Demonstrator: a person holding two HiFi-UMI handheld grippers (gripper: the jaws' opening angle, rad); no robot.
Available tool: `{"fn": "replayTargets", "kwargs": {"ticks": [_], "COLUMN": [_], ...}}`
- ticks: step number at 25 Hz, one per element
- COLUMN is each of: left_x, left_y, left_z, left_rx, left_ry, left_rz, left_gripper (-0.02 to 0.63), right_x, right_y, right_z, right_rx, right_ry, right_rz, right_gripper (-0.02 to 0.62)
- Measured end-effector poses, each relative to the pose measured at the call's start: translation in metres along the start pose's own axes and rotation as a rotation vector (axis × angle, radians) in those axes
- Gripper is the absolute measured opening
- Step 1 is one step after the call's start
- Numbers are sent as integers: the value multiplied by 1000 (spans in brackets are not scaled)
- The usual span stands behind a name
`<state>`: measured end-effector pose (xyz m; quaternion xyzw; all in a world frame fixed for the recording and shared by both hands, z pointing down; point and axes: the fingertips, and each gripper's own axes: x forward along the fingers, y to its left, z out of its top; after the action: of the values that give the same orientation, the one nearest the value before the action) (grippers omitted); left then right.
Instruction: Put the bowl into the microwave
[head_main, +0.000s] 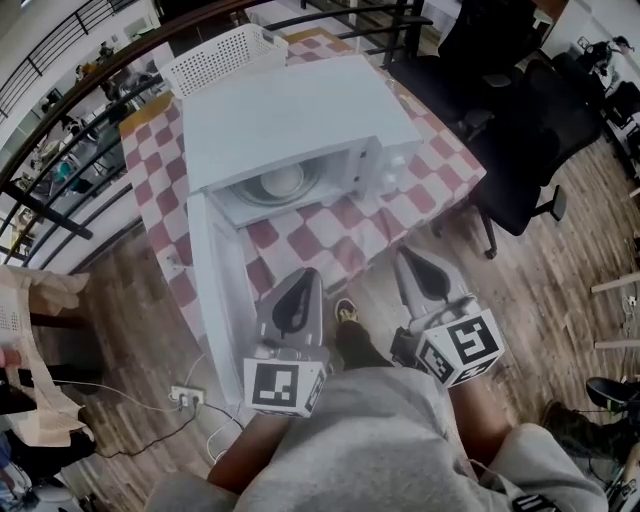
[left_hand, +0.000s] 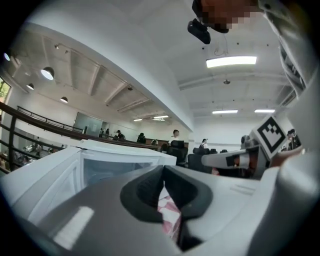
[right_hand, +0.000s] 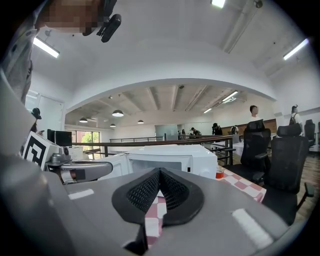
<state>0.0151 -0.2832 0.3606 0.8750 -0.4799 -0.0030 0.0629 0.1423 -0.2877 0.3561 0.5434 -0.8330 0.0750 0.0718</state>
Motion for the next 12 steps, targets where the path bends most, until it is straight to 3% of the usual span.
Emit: {"fn": "replayTargets", "kwargs": {"ticks": [12], "left_x": [-63], "left_y": [-24], "left_z": [9], "left_rx": [9], "left_ry": [-20], "left_rz": [-49], "left_gripper": [11], "right_x": [-67], "right_y": [38], "right_z": [-15], "right_rx": [-11], "right_ry": [17], "right_rz": [-70], "right_gripper": [-5]}}
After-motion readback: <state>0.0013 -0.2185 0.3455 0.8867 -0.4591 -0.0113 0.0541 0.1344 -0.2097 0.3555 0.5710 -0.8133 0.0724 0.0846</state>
